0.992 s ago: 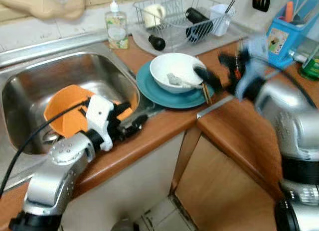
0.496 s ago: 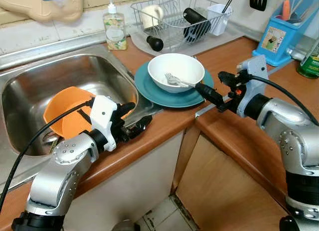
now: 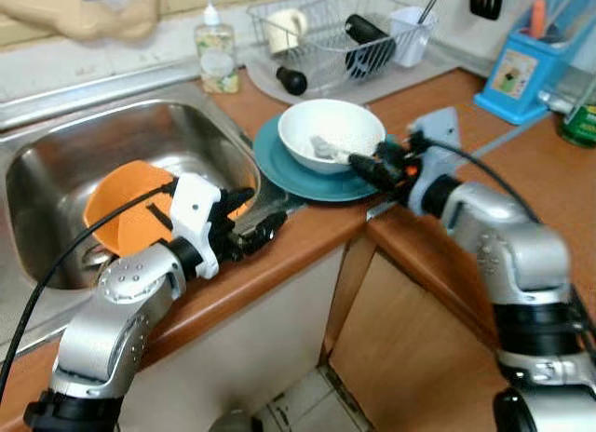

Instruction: Kitchen organization

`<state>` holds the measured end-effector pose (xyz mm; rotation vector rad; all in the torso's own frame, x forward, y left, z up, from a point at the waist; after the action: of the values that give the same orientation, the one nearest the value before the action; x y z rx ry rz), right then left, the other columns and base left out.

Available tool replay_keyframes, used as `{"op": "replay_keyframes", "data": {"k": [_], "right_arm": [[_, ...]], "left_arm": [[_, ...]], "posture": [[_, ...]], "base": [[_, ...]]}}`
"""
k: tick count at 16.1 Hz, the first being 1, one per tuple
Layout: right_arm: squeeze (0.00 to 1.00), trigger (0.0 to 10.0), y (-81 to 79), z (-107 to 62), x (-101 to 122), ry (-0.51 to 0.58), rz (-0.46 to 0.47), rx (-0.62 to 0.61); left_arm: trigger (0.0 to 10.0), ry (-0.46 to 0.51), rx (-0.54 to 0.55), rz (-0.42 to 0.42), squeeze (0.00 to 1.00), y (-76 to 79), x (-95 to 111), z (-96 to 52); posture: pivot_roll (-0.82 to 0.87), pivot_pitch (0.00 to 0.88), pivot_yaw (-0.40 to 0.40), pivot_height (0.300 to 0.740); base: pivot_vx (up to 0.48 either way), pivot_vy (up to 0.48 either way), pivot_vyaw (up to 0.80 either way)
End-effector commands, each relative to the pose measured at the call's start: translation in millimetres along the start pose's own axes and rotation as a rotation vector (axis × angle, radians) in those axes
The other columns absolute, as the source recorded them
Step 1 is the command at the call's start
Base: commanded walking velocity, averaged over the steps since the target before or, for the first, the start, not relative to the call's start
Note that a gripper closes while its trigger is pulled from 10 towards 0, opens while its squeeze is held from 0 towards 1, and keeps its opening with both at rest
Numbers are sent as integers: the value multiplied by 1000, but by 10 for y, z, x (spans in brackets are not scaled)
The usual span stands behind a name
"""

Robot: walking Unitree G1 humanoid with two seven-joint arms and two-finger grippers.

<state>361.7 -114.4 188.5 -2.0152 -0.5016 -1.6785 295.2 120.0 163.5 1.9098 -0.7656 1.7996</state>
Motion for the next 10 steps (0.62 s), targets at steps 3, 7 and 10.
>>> {"op": "replay_keyframes", "data": {"k": [3,7,10], "right_arm": [[0,2196,22,67,114,35,-22,-5],[0,1647,56,76,118,46,-7,-14],[0,980,91,49,179,66,-14,-28]], "left_arm": [[10000,-5,-3,11,0,-4,14,19],[10000,-6,-8,15,0,-5,20,22],[10000,-2,-14,52,0,2,54,48]], "posture": [[-4,0,32,740],[-2,0,36,740],[-3,0,39,740]], "base": [[0,0,0],[0,0,0],[0,0,0]]}}
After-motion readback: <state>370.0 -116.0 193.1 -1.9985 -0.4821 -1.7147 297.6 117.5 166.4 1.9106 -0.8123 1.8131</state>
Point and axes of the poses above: a point about 5 cm out from each wrist's last joint towards the gripper, its own z axis pointing out of the wrist towards the gripper, its own x axis along the axis of the wrist's last joint, y = z × x, the point moved 4 cm from there along z, pointing out of the wrist towards the gripper, and after that the axes turned 3 degrees about z, right-handed, at the moved point
